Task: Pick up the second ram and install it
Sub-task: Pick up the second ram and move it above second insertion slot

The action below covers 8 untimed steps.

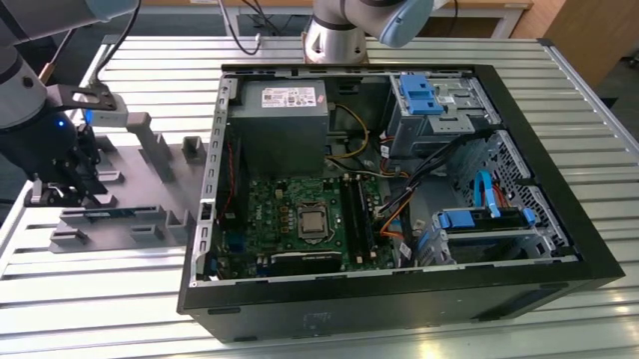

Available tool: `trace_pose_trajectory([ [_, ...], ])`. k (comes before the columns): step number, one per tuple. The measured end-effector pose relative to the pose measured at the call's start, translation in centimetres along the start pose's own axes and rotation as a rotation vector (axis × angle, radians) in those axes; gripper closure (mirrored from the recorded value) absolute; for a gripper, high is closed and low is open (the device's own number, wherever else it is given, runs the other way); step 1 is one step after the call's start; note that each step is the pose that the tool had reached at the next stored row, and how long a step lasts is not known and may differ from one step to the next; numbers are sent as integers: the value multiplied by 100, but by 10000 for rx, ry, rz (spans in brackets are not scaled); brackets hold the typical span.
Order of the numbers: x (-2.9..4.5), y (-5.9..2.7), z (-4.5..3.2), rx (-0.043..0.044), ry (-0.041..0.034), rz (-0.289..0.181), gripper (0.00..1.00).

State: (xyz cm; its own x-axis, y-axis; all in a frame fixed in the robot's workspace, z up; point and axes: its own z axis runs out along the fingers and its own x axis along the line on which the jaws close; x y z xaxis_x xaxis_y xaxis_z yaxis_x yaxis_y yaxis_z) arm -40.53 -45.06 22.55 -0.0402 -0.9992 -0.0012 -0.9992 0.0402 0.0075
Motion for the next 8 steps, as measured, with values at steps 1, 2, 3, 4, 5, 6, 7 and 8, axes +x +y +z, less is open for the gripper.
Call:
trace_pose_trajectory([
  [1,0,0,4,3,-1,0,68],
  [2,-1,0,12,6,-2,0,68],
  [3,-1,0,20,9,-2,1,68],
  [4,-1,0,29,14,-1,1,68],
  [5,0,0,36,24,-1,1,68],
  [6,0,0,45,37,-2,1,68],
  [7,0,0,54,52,-2,0,68],
  [8,0,0,62,68,-5,1,68],
])
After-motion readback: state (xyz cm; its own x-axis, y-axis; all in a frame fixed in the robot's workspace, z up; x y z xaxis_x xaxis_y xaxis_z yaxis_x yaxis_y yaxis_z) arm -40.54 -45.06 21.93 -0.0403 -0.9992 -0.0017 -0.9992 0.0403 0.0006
